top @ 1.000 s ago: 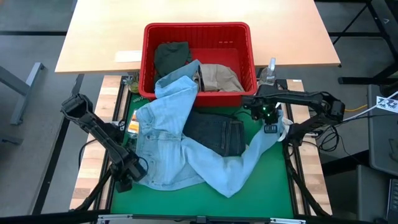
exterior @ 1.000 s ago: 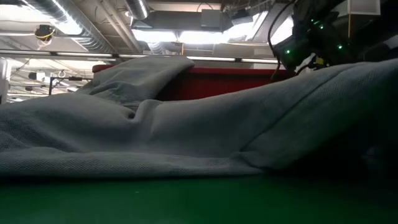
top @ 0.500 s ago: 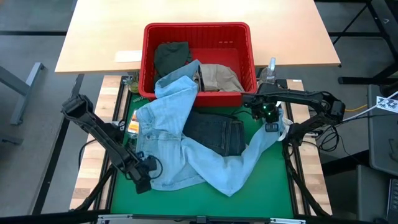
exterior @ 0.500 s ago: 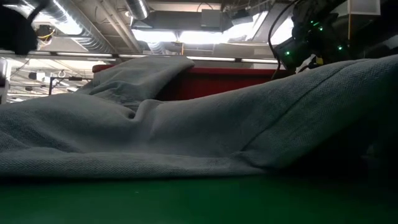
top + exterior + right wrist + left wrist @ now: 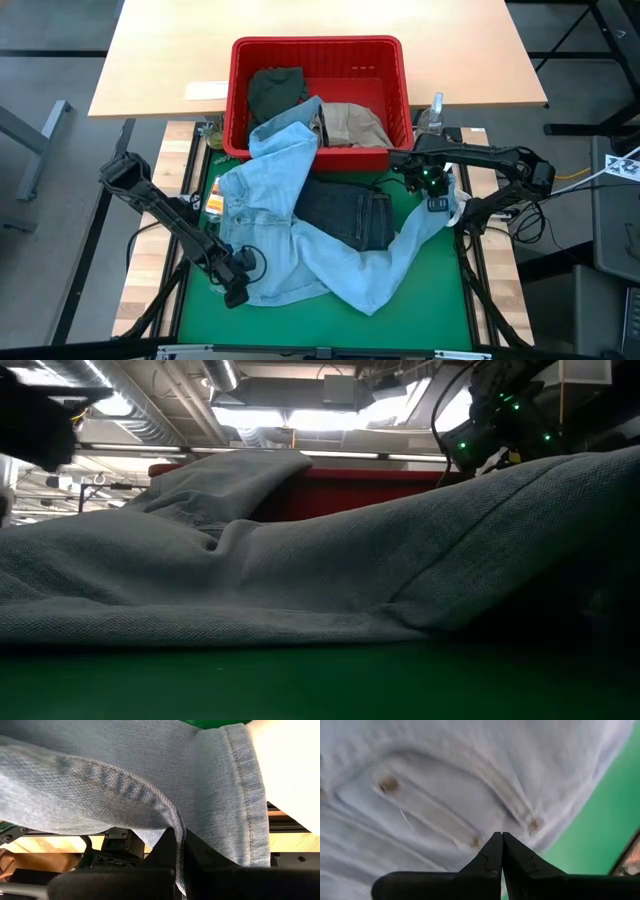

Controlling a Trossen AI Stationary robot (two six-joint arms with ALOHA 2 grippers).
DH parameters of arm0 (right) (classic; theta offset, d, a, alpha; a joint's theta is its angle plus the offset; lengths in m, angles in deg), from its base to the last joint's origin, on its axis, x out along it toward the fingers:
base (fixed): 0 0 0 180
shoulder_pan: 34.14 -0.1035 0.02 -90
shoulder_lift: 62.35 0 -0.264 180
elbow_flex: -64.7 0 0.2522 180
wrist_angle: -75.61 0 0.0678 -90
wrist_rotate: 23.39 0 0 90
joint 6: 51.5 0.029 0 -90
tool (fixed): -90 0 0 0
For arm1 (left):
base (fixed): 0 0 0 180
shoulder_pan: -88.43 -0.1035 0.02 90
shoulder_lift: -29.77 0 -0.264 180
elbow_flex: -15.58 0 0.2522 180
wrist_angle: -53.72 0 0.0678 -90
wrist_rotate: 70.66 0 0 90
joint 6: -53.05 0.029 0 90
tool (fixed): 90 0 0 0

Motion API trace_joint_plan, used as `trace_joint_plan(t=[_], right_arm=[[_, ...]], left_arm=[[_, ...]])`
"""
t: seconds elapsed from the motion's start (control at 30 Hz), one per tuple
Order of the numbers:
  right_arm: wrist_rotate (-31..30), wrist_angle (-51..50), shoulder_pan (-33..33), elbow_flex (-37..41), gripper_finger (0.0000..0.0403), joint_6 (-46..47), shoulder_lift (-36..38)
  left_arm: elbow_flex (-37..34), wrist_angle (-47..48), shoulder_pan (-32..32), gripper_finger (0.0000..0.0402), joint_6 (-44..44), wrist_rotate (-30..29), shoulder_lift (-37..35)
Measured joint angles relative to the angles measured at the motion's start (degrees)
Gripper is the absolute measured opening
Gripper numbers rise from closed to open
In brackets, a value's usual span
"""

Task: Fold laundry
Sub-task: Fold the light blue jeans

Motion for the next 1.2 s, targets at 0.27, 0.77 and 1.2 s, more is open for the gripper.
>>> trace_joint_plan(t=[0.27, 0.77, 1.2], right_arm=[[0.0, 0.0, 0.0, 0.0, 0.0003, 0.0, 0.0], [0.0, 0.0, 0.0, 0.0, 0.0003, -0.1, 0.0], [0.0, 0.0, 0.0, 0.0, 0.0003, -0.1, 0.0]], left_arm=[[0.0, 3.5, -4.5, 0.0, 8.6, 3.5, 0.0], [-4.9, 4.7, -5.2, 0.0, 15.5, 6.8, 1.1], [-5.4, 11.0, -3.3, 0.0, 15.5, 22.1, 2.1]])
